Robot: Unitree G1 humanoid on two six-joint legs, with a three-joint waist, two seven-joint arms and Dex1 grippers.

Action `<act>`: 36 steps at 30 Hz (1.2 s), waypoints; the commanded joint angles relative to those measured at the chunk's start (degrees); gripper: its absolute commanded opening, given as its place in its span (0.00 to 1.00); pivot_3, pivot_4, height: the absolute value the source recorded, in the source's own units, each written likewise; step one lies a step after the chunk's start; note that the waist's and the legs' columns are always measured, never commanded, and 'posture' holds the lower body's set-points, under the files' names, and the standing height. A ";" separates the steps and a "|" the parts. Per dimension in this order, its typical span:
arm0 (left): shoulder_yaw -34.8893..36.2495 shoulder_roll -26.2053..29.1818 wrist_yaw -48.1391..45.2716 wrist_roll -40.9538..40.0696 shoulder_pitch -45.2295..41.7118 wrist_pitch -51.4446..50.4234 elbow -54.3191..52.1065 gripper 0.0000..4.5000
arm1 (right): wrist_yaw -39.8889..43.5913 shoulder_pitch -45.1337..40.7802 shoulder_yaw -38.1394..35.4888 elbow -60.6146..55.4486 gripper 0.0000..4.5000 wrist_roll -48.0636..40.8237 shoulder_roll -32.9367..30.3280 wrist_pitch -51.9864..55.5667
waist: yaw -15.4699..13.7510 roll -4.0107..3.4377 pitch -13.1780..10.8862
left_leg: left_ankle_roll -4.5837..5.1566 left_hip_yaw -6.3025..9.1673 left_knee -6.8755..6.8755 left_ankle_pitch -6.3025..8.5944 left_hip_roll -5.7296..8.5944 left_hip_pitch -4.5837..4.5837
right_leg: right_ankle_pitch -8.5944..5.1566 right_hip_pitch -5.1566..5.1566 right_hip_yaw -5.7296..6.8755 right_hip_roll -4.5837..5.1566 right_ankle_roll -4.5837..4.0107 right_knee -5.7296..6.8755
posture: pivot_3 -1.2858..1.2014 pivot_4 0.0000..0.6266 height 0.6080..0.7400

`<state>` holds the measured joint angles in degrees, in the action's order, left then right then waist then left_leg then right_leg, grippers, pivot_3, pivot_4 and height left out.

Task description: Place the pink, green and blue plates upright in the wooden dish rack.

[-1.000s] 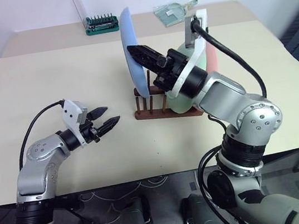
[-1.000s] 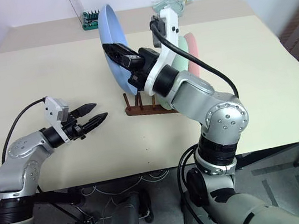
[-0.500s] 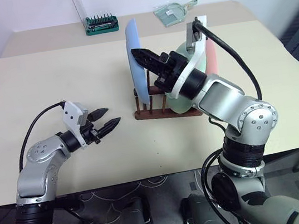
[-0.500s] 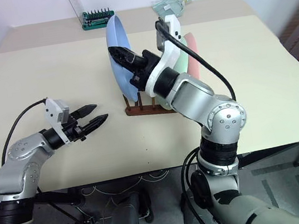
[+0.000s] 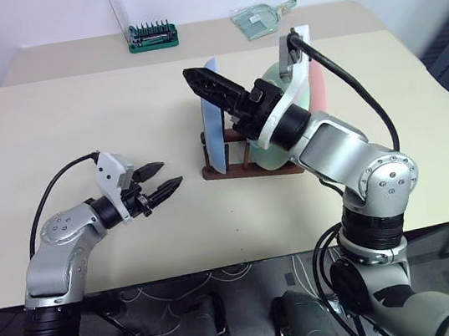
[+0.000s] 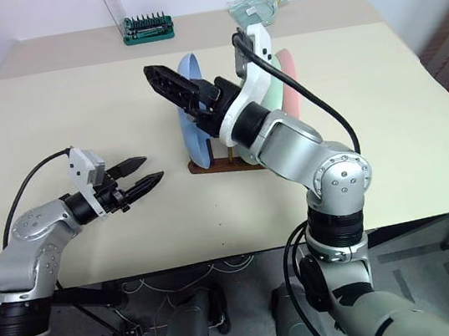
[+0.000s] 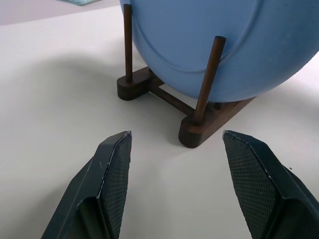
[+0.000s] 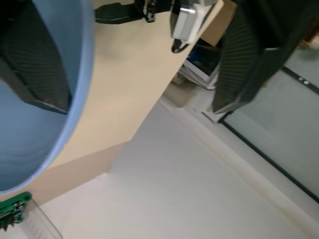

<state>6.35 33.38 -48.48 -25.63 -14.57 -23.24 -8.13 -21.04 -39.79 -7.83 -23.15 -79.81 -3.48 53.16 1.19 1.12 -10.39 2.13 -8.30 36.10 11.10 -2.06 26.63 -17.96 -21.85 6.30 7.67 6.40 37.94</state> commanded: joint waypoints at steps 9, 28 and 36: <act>-0.31 -0.27 -0.20 -0.22 -0.91 1.24 -1.01 0.67 | 6.09 -5.48 3.68 -2.36 1.00 5.31 -11.34 1.37 | -0.03 -0.02 -0.01 | 0.01 -0.02 0.02 0.00 -0.01 0.02 | 0.00 -0.02 0.00 0.02 0.00 -0.01 | 0.52 0.24 0.97; -2.16 0.41 -3.87 -1.39 -0.01 0.46 -3.70 0.67 | 48.04 6.33 -3.06 -12.87 0.02 24.93 -54.03 -2.23 | -0.73 -0.03 -0.03 | 0.24 -0.05 0.04 0.13 0.01 0.19 | 0.02 0.06 0.07 0.06 0.03 -0.45 | 0.52 0.24 0.97; -3.88 -0.03 -5.32 -1.30 -0.62 0.33 -2.74 0.67 | 55.46 20.18 -7.74 -18.09 0.01 30.12 -62.91 -2.34 | -0.21 -0.09 -0.05 | 0.38 -0.05 0.04 0.25 -0.26 -0.11 | 0.13 0.31 0.07 0.01 -0.16 -0.54 | 0.52 0.24 0.97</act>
<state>2.45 33.27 -53.29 -26.07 -14.44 -23.25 -9.65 34.28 -19.44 -12.66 -40.12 -50.72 -65.75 51.79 0.99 1.03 -10.43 2.49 -8.35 36.14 11.35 -2.33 26.52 -17.82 -21.55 6.37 7.68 6.24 37.38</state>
